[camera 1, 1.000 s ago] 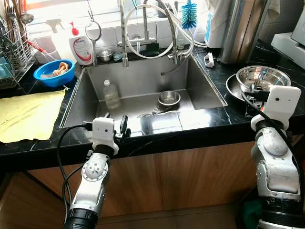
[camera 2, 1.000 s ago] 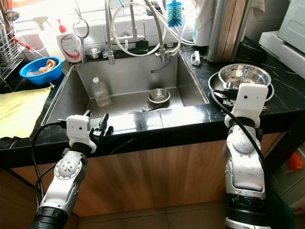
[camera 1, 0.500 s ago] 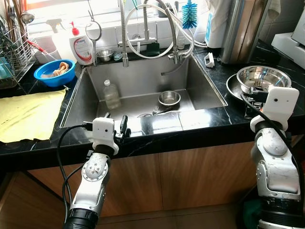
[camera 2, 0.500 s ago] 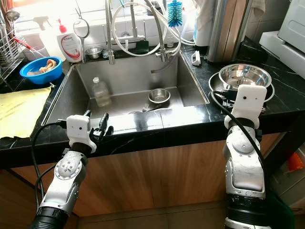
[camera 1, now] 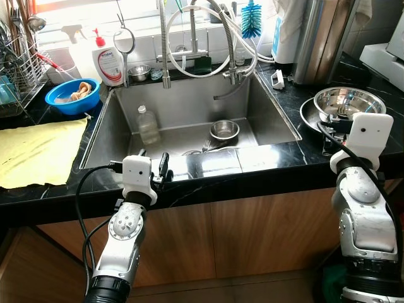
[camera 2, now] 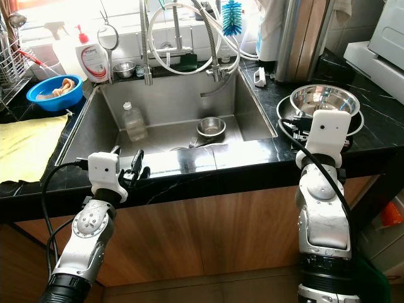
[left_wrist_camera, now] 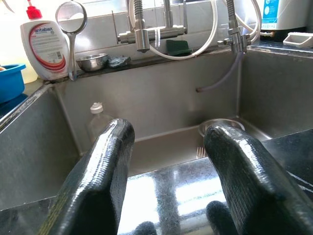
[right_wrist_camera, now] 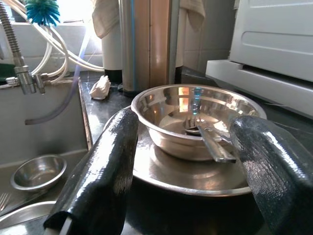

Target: Kitchen organization

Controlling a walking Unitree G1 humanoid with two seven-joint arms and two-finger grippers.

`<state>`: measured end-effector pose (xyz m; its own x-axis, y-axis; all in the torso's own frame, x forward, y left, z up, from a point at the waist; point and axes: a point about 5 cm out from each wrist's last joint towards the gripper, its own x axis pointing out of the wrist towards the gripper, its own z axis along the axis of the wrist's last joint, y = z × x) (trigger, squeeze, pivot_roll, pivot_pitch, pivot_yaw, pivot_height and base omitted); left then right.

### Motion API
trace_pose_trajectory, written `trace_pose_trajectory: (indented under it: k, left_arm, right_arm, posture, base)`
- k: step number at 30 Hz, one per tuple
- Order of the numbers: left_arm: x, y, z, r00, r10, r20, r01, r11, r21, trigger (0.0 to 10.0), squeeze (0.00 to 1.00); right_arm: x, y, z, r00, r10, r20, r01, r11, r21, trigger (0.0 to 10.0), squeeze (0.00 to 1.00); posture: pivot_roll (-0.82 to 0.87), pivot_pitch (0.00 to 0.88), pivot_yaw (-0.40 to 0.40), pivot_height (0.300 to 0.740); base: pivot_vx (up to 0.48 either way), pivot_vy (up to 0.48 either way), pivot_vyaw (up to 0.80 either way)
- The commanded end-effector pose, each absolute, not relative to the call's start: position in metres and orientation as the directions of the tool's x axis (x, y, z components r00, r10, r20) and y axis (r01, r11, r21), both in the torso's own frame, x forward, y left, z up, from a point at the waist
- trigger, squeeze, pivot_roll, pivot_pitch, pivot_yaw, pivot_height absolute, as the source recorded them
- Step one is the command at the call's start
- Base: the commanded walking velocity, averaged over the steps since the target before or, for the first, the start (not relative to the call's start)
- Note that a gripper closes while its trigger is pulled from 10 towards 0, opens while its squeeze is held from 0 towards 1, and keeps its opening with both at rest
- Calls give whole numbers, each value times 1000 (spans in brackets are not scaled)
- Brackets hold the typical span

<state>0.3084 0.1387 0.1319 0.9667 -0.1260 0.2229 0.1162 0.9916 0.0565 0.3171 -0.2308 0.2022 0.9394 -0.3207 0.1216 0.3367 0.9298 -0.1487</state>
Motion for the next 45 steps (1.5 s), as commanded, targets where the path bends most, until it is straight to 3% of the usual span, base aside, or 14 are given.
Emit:
trace_pose_trajectory:
  k: [1, 27, 28, 29, 31, 32, 35, 36, 37, 38, 40, 42, 44, 45]
  left_arm:
    - [310, 141, 133, 966, -125, 228, 109, 991, 78, 10000, 0]
    - [310, 141, 134, 965, -131, 229, 114, 990, 84, 10000, 0]
    - [310, 140, 134, 965, -131, 228, 115, 990, 84, 10000, 0]
    - [310, 140, 134, 965, -131, 228, 115, 990, 84, 10000, 0]
    - [310, 140, 134, 965, -131, 228, 115, 990, 84, 10000, 0]
    - [310, 140, 134, 965, -131, 228, 115, 990, 84, 10000, 0]
    - [310, 140, 134, 965, -132, 228, 115, 990, 84, 10000, 0]
    - [310, 140, 134, 965, -132, 228, 115, 990, 83, 10000, 0]
    - [310, 140, 134, 965, -131, 228, 115, 990, 83, 10000, 0]
    - [310, 140, 134, 965, -131, 228, 115, 990, 83, 10000, 0]
    - [310, 140, 133, 965, -131, 226, 115, 990, 83, 10000, 0]
    - [309, 141, 133, 966, -131, 224, 114, 990, 84, 10000, 0]
    - [309, 141, 133, 966, -130, 224, 113, 990, 84, 10000, 0]
    - [309, 141, 133, 966, -130, 224, 114, 990, 83, 10000, 0]
  right_arm:
    - [320, -226, 202, 949, -296, 106, 310, 939, -147, 10000, 0]
    - [322, -238, 205, 937, -337, 87, 347, 925, -152, 10000, 0]
    - [322, -239, 205, 937, -338, 86, 348, 925, -153, 9216, 0]
    - [322, -240, 204, 936, -342, 79, 351, 923, -156, 4314, 0]
    - [322, -240, 203, 936, -345, 74, 353, 922, -159, 4392, 0]
    - [322, -239, 202, 937, -344, 68, 350, 923, -160, 4941, 0]
    - [323, -238, 200, 939, -340, 54, 344, 924, -168, 4627, 0]
    - [323, -237, 199, 940, -338, 50, 341, 925, -166, 2667, 0]
    - [322, -237, 199, 940, -338, 49, 341, 925, -166, 2667, 0]
    - [322, -237, 199, 940, -338, 50, 342, 925, -165, 0, 0]
    - [322, -237, 199, 939, -339, 51, 343, 925, -165, 0, 0]
    - [322, -238, 199, 939, -339, 51, 343, 925, -166, 784, 0]
    - [322, -238, 200, 939, -340, 51, 343, 924, -168, 3882, 0]
    - [322, -238, 200, 940, -337, 48, 340, 925, -170, 8275, 0]
  posture:
    - [-169, 0, 99, 740]
    - [-165, 0, 104, 740]
    - [-166, 0, 103, 740]
    - [-166, 0, 103, 740]
    - [-166, 0, 103, 740]
    - [-166, 0, 103, 740]
    - [-166, 0, 103, 740]
    - [-166, 0, 103, 740]
    - [-165, 0, 102, 740]
    - [-165, 0, 102, 740]
    - [-165, 0, 102, 740]
    - [-165, 0, 102, 740]
    - [-165, 0, 103, 740]
    - [-165, 0, 102, 740]
  base:
    - [0, 0, 0]
    - [0, 0, 0]
    - [0, 0, 0]
    - [0, 0, 0]
    - [0, 0, 0]
    - [0, 0, 0]
    - [0, 0, 0]
    - [0, 0, 0]
    - [0, 0, 0]
    - [0, 0, 0]
    - [0, 0, 0]
    - [0, 0, 0]
    - [0, 0, 0]
    - [0, 0, 0]
